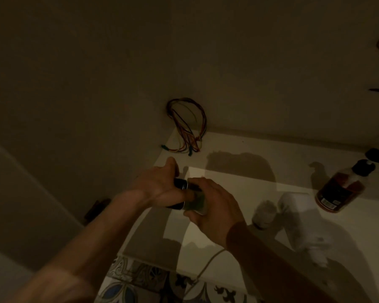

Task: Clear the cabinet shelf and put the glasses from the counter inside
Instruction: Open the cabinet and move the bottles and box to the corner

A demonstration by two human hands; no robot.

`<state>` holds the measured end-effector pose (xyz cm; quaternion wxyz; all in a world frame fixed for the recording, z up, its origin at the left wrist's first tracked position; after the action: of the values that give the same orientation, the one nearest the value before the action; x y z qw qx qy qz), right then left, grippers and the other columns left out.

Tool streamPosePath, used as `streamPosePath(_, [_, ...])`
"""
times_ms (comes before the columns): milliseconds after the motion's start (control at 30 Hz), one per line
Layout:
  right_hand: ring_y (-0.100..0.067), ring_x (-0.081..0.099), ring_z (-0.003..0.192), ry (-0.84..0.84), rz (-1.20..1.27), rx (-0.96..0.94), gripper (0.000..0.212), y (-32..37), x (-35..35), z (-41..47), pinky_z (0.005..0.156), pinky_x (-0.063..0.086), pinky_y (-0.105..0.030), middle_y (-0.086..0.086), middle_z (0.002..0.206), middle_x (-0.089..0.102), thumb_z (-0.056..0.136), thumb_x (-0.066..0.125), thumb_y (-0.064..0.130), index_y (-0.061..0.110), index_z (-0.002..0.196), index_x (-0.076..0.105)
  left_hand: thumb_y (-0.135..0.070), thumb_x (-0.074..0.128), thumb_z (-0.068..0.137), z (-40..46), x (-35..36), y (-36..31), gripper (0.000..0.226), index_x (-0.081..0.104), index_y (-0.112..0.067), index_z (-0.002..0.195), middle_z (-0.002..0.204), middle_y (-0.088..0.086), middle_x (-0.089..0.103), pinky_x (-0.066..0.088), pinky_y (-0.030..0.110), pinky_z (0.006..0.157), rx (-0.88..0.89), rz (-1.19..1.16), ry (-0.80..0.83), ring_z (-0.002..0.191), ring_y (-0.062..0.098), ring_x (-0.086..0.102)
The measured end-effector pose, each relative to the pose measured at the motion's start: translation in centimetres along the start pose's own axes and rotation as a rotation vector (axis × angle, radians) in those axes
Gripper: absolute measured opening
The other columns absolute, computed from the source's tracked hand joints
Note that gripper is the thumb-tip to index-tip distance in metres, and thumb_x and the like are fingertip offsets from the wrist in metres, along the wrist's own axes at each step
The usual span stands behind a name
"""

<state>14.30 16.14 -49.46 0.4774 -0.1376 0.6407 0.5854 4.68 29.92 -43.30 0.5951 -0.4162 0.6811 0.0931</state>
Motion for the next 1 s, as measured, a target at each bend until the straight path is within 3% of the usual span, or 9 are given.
streamPosePath(133, [-0.015,0.061,0.11,0.029,0.157,0.058,0.058,1.0,0.6,0.6,0.092,0.054,-0.043,0.01,0.123,0.061,0.078,0.076,0.029,0.034,0.13,0.05,-0.077,0.074,0.057,-1.1,-1.5,1.5,0.074,0.048,-0.035,0.112,0.106,-0.01,0.056,0.048,0.026,0.072,0.167,-0.017,0.011,0.092,0.006,0.056])
streamPosePath(233, [-0.015,0.062,0.113,0.053,0.227,0.095,0.058,1.6,1.1,1.0,0.095,0.054,-0.039,0.01,0.125,0.064,0.082,0.077,0.025,0.034,0.132,0.05,-0.043,0.092,0.062,-1.8,-1.9,2.9,0.075,0.053,-0.029,0.124,0.116,-0.002,0.057,0.053,0.035,0.086,0.312,-0.078,-0.055,0.105,0.016,0.059])
streamPosePath(333, [-0.01,0.061,0.115,0.076,0.267,0.118,0.059,2.0,1.7,1.0,0.093,0.051,-0.027,0.014,0.127,0.063,0.085,0.075,0.022,0.038,0.136,0.048,-0.014,0.094,0.062,-1.7,-1.3,3.9,0.073,0.052,-0.011,0.122,0.111,0.01,0.062,0.056,0.042,0.08,0.318,-0.263,-0.089,0.1,0.03,0.065])
streamPosePath(500, [-0.012,0.062,0.113,0.103,0.289,0.18,0.052,2.0,2.2,0.9,0.089,0.052,-0.024,0.01,0.124,0.065,0.086,0.076,0.024,0.031,0.13,0.05,-0.029,0.085,0.052,-1.0,-0.4,5.0,0.072,0.055,-0.016,0.115,0.11,0.009,0.06,0.054,0.051,0.081,0.31,-0.263,-0.113,0.098,0.027,0.062])
streamPosePath(600, [-0.008,0.059,0.104,0.113,0.277,0.189,0.05,2.2,3.1,0.9,0.065,0.037,0.0,0.009,0.122,0.063,0.086,0.076,0.026,0.03,0.129,0.049,-0.026,0.085,0.052,-0.6,-0.2,5.5,0.07,0.055,-0.023,0.115,0.115,0.008,0.058,0.054,0.052,0.085,0.273,-0.195,-0.07,0.105,0.029,0.06])
streamPosePath(667, [-0.007,0.057,0.102,0.125,0.266,0.187,0.049,2.5,4.1,0.8,0.058,0.032,0.001,0.009,0.12,0.061,0.086,0.075,0.028,0.03,0.128,0.049,-0.036,0.083,0.055,-0.6,-0.5,6.0,0.07,0.052,-0.027,0.117,0.116,0.005,0.055,0.053,0.051,0.086,0.267,-0.041,-0.04,0.107,0.027,0.058])
streamPosePath(767, [-0.014,0.061,0.103,0.118,0.265,0.163,0.046,2.9,5.9,0.7,0.066,0.039,-0.01,0.006,0.114,0.063,0.084,0.075,0.026,0.027,0.124,0.051,-0.053,0.083,0.065,-0.8,-0.9,6.9,0.079,0.045,-0.034,0.132,0.126,-0.004,0.05,0.05,0.045,0.092,0.262,0.232,-0.008,0.116,0.019,0.05])
streamPosePath(867, [-0.011,0.061,0.102,0.101,0.332,0.171,0.048,3.3,7.7,1.0,0.072,0.043,-0.008,0.01,0.111,0.06,0.084,0.076,0.025,0.027,0.125,0.051,-0.044,0.083,0.072,-0.8,-0.7,7.4,0.08,0.041,-0.038,0.139,0.128,-0.006,0.049,0.045,0.04,0.095,0.276,0.258,0.037,0.119,0.018,0.046])
streamPosePath(1000, [-0.019,0.054,0.128,0.152,0.438,0.188,0.073,4.0,8.9,1.4,0.104,0.048,-0.031,0.001,0.139,0.056,0.084,0.078,0.022,0.021,0.148,0.043,-0.048,0.079,0.075,-0.4,-0.7,9.7,0.082,0.037,-0.041,0.146,0.13,-0.008,0.051,0.043,0.035,0.098,0.245,0.352,0.023,0.119,0.018,0.047])
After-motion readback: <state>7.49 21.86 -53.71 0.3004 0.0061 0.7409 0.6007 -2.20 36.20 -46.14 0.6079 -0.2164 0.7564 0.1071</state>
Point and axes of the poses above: each hand's wrist, its own z-axis towards the middle knuckle, its own x-axis out of the palm, y = z × x, the point moved 1 cm from there along z, towards the middle knuckle
